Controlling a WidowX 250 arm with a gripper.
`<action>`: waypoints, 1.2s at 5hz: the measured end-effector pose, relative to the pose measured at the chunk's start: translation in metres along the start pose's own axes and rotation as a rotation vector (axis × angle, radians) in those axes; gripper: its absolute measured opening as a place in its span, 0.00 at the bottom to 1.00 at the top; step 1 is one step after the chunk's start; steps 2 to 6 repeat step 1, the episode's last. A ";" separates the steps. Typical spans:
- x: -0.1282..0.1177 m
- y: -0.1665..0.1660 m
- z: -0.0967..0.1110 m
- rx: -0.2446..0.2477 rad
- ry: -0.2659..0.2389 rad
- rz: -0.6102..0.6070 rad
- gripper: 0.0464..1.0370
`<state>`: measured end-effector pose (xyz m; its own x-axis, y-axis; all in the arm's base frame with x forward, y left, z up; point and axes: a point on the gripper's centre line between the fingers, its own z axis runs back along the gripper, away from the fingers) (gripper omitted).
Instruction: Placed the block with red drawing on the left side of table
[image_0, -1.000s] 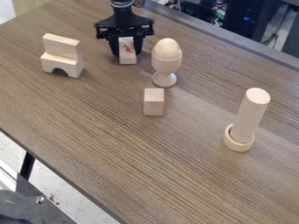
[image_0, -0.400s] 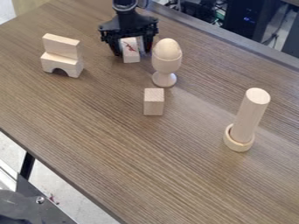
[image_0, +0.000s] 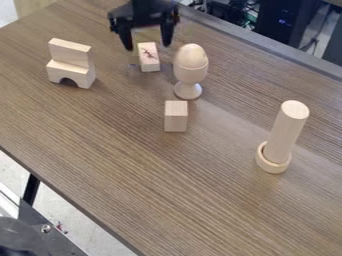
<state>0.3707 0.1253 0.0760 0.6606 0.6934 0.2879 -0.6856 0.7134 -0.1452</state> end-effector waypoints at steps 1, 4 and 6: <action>-0.006 -0.012 0.030 0.043 -0.052 -0.009 0.96; -0.006 -0.012 0.030 0.043 -0.052 -0.009 0.96; -0.006 -0.012 0.030 0.043 -0.052 -0.009 0.96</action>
